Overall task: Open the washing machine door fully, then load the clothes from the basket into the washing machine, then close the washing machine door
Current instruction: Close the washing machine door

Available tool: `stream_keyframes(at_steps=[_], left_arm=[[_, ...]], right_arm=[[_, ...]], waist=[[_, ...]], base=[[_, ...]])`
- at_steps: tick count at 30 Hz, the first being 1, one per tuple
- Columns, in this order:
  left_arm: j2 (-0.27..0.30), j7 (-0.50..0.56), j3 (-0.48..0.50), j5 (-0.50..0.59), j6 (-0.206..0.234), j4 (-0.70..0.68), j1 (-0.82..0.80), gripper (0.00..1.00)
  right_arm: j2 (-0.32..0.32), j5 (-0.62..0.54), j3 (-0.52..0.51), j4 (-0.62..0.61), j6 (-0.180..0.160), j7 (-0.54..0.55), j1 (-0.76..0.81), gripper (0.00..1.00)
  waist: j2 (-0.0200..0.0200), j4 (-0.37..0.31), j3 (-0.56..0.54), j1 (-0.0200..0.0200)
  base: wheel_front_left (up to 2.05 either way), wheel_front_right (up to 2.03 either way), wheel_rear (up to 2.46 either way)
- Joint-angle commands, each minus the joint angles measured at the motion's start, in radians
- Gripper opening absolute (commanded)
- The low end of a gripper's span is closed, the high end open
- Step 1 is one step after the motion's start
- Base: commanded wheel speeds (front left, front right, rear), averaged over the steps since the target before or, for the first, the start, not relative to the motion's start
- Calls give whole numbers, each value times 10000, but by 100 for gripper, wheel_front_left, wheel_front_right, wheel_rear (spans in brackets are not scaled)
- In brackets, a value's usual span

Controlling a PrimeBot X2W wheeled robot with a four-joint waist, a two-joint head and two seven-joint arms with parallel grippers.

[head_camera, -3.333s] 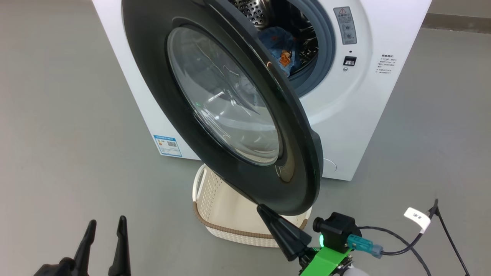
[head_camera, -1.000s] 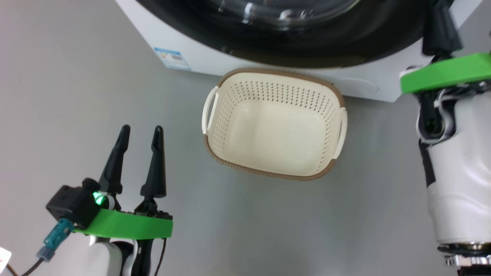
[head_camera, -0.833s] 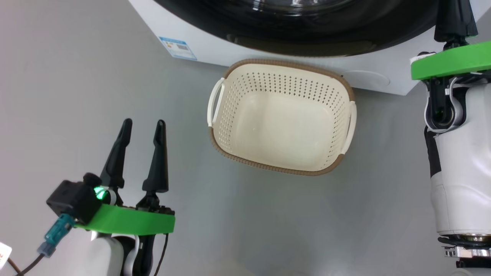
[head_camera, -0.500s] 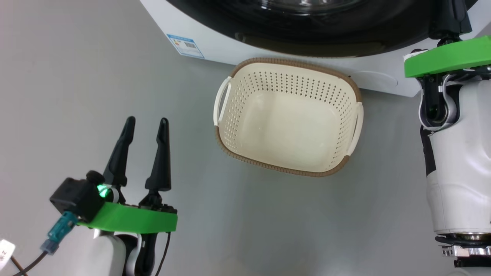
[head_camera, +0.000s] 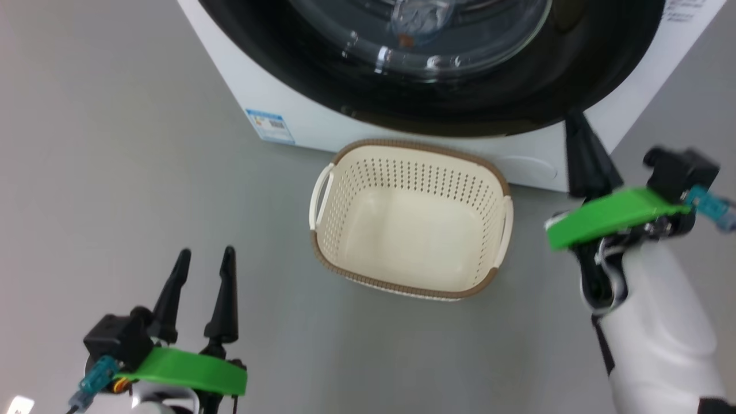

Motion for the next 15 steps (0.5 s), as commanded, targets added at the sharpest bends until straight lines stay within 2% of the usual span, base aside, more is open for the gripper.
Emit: stream_keyframes(at_steps=[1, 7, 15], left_arm=[[292, -63, 407, -76, -27, -107, 101, 100], [421, -63, 775, 10, -27, 227, 648, 100], [569, -63, 1085, 57, -27, 380, 1290, 100]], right_arm=[[198, 39, 345, -266, -15, -38, 383, 100], [214, 17, 926, -377, -15, -38, 1715, 100], [213, -39, 1046, -743, -15, -38, 3069, 100]], waist=[[0, -363, -648, 0], [0, -817, -1438, 0], [0, -1450, -2193, 0]], base=[[0, 0, 0], [0, 0, 0], [0, 0, 0]])
